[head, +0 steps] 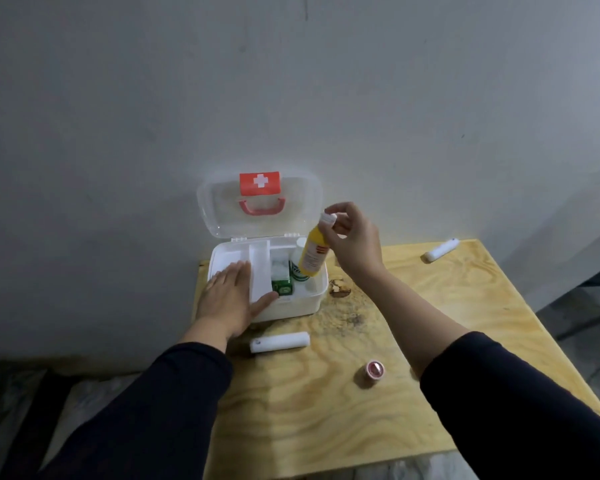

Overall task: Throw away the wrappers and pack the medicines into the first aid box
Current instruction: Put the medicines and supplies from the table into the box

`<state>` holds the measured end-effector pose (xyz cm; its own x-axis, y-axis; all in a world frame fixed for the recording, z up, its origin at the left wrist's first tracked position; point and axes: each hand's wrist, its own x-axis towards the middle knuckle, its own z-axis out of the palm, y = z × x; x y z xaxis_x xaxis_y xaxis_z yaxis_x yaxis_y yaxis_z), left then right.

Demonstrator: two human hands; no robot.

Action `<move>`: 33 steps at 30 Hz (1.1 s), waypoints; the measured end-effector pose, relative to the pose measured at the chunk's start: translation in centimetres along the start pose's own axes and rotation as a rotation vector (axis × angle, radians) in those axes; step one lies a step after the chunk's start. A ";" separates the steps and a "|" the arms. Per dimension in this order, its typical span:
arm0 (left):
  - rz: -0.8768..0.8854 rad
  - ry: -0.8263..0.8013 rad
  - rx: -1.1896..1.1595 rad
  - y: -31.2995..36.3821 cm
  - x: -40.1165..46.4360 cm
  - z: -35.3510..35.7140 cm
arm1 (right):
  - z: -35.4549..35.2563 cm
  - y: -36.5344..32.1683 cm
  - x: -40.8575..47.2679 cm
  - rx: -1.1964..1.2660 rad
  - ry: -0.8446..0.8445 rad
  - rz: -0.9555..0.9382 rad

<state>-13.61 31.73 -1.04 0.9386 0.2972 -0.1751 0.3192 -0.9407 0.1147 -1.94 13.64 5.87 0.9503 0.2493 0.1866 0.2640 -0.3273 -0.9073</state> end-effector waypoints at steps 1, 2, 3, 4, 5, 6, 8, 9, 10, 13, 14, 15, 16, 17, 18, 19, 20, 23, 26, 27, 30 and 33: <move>-0.001 -0.003 0.000 0.0 0.0 0.0 | 0.7 0.3 -0.4 -0.043 -0.013 -0.003; -0.003 -0.009 0.003 0.0 0.0 0.0 | 1.3 0.6 -0.7 -0.091 -0.023 -0.008; -0.005 -0.016 0.009 0.0 0.0 0.0 | 1.8 1.0 -1.1 -0.136 -0.035 -0.009; -0.006 -0.025 0.018 0.0 0.1 0.0 | 2.3 1.3 -1.5 -0.168 -0.048 -0.002; -0.007 -0.035 0.025 0.0 0.1 0.1 | 2.8 1.6 -1.9 -0.191 -0.061 0.010; -0.007 -0.041 0.029 -0.1 0.1 0.1 | 3.2 1.9 -2.2 -0.219 -0.074 0.021; -0.005 -0.044 0.031 -0.1 0.1 0.2 | 3.8 2.4 -2.6 -0.297 -0.098 0.029; -0.004 -0.044 0.032 -0.2 0.1 0.2 | 4.1 2.5 -2.7 -0.332 -0.110 0.025; -0.003 -0.043 0.032 -0.2 0.1 0.3 | 4.2 2.7 -2.8 -0.366 -0.123 0.019; 0.001 -0.044 0.028 -0.2 0.0 0.3 | 4.5 3.0 -2.8 -0.447 -0.145 -0.002; 0.001 -0.046 0.025 -0.2 0.0 0.3 | 4.5 3.0 -2.7 -0.448 -0.152 0.004; 0.000 -0.052 0.025 -0.2 0.1 0.3 | 4.5 3.0 -2.6 -0.433 -0.163 0.017; -0.002 -0.063 0.026 -0.2 0.1 0.2 | 4.3 2.9 -2.4 -0.405 -0.175 0.030; -0.005 -0.079 0.026 -0.2 0.2 0.1 | 4.1 2.8 -2.3 -0.373 -0.186 0.040; -0.010 -0.100 0.020 -0.1 0.2 0.0 | 3.8 2.6 -2.1 -0.344 -0.191 0.044; -0.020 -0.117 0.009 0.0 0.2 -0.3 | 3.4 2.4 -1.9 -0.328 -0.191 0.048; -0.029 -0.123 -0.008 0.3 0.3 -0.6 | 2.9 2.3 -1.8 -0.321 -0.186 0.051; 0.023 -0.062 -0.054 2.0 0.8 -2.5 | 0.9 2.1 -1.0 -0.374 -0.212 0.079; 0.148 0.041 -0.113 5.2 1.7 -5.7 | -1.9 2.2 -0.6 -0.527 -0.323 0.129; 0.183 0.064 -0.123 6.5 2.1 -6.7 | -3.1 2.4 -0.4 -0.571 -0.349 0.152; 0.274 0.030 -0.077 10.4 3.4 -8.7 | -6.8 3.1 -0.3 -0.643 -0.370 0.235; 0.311 -0.096 -0.029 14.1 4.6 -8.7 | -10.7 4.2 0.0 -0.693 -0.377 0.318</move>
<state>-3.68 21.21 8.29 0.9756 -0.0222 -0.2185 0.0236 -0.9786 0.2044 0.97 2.52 6.07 0.9102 0.2977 -0.2880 0.1519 -0.8868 -0.4365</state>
